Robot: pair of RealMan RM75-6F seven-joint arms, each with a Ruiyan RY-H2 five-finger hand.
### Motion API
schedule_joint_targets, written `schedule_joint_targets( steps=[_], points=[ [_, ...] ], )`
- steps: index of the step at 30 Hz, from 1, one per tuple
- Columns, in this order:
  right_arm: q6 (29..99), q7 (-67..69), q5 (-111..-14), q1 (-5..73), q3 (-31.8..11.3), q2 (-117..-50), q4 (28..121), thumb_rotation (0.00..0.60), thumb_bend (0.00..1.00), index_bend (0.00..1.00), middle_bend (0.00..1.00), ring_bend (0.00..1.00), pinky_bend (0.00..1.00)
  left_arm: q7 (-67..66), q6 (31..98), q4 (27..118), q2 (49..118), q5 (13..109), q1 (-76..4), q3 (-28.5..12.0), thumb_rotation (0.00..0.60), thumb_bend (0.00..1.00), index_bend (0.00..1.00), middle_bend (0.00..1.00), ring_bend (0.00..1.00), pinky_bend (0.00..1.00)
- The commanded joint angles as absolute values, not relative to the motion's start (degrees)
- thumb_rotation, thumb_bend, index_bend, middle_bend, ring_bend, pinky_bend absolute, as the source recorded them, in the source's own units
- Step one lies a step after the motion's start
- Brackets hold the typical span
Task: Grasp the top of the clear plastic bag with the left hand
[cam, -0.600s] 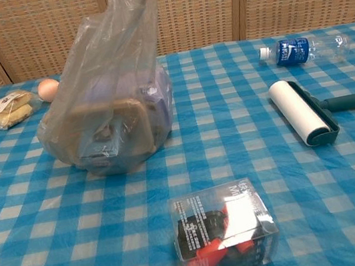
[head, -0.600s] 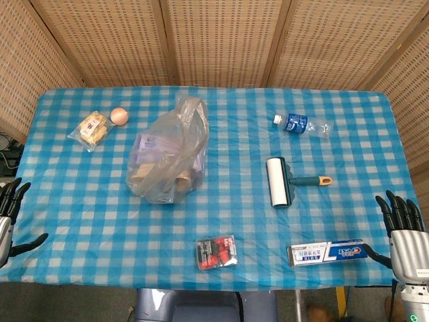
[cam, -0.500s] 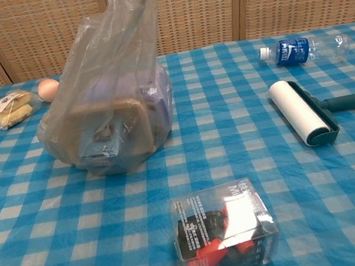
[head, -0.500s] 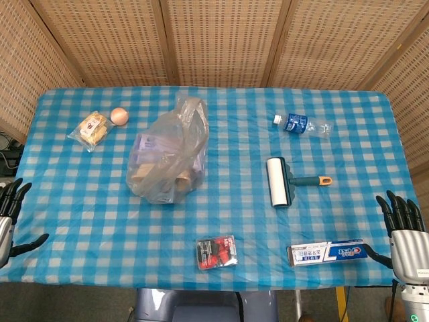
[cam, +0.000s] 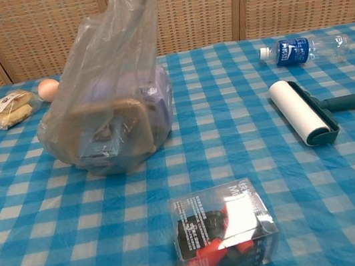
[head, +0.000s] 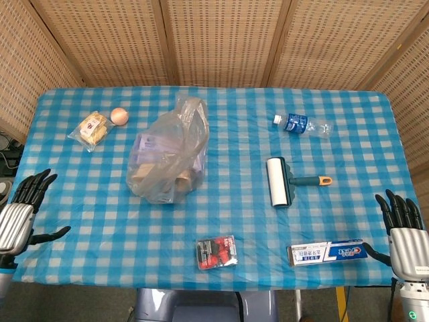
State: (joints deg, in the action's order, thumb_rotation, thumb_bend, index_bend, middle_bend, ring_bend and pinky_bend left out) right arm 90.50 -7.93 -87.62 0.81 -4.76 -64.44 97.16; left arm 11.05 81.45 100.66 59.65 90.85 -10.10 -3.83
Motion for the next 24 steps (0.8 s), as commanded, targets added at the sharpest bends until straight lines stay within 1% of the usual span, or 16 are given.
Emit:
schedule_joint_targets(
  steps=[1,6,12,13,15,17,24],
  points=[
    [89.1,-9.2,-85.9,1.5,-5.4,-65.2,96.9,0.6,0.0,0.0,0.0,0.0,0.0,27.7,71.2,100.5,60.3,92.6,-20.9,-8.3,0.6,0.0,0.0,0.0,0.0,0.0],
    [87.6,-10.7,-83.0,2.1,-6.3,-65.9,96.2,0.6,0.0,0.0,0.0,0.0,0.0,38.4,60.9,101.5,62.3,88.3,-30.1,-12.7,0.6,0.0,0.0,0.0,0.0,0.0],
    [86.7,-10.9,-80.5,2.4,-7.2,-66.2,95.3,0.6,0.0,0.0,0.0,0.0,0.0,45.2,52.7,101.4,66.1,80.6,-38.0,-18.0,0.6,0.0,0.0,0.0,0.0,0.0],
    [86.6,-10.8,-80.1,2.5,-7.3,-66.2,95.2,0.6,0.0,0.0,0.0,0.0,0.0,47.5,50.9,102.0,67.0,79.0,-39.5,-19.1,0.6,0.0,0.0,0.0,0.0,0.0],
    [86.1,-10.2,-79.0,2.6,-7.8,-66.1,94.7,0.6,0.0,0.0,0.0,0.0,0.0,56.1,46.2,101.9,69.0,74.2,-43.1,-22.6,0.6,0.0,0.0,0.0,0.0,0.0],
    [85.8,-9.9,-78.5,2.7,-8.0,-66.0,94.5,0.6,0.0,0.0,0.0,0.0,0.0,59.0,44.6,100.8,70.0,72.7,-44.3,-23.7,0.6,0.0,0.0,0.0,0.0,0.0],
    [85.1,-8.8,-77.1,2.9,-8.4,-65.8,93.9,0.6,0.0,0.0,0.0,0.0,0.0,65.1,41.9,97.0,74.5,69.7,-47.1,-25.9,0.6,0.0,0.0,0.0,0.0,0.0]
  ],
)
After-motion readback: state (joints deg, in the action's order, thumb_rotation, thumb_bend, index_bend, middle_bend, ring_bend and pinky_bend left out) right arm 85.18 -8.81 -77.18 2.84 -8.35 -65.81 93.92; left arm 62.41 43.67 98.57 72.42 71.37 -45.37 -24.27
